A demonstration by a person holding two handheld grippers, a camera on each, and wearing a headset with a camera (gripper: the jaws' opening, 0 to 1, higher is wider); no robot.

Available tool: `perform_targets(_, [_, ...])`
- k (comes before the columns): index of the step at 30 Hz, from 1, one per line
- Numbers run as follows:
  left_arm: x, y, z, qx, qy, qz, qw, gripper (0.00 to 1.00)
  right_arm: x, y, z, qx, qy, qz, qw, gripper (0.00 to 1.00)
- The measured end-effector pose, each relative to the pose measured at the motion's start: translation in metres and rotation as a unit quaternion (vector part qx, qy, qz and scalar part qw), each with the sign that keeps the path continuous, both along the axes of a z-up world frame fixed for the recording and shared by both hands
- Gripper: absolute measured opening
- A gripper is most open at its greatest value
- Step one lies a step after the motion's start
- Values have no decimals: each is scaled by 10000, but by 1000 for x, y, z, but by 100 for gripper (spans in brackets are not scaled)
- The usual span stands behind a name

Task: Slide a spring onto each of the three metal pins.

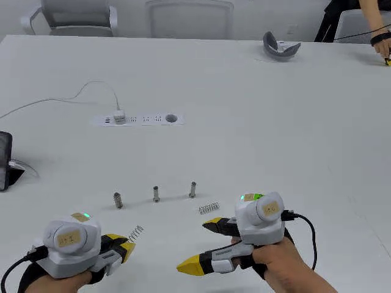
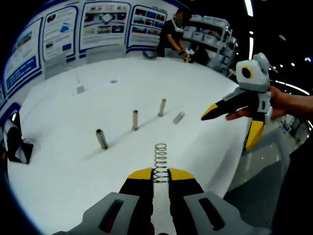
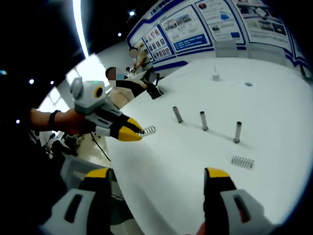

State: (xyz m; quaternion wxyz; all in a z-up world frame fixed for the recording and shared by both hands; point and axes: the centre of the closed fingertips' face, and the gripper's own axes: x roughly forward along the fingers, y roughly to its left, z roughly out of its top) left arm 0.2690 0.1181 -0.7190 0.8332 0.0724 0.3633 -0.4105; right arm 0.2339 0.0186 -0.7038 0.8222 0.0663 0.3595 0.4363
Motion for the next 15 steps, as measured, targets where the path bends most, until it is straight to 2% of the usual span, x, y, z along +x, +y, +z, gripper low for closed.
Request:
perform_targets(6, [-2,-6,15,-58,-134,-163,9998,10,7,11,9,263,6,-18,9997,75])
perform_targets(15, [-8,-16,28,-114,-251,-400,9988,10,15,25,21,524,-16,83,9986,68])
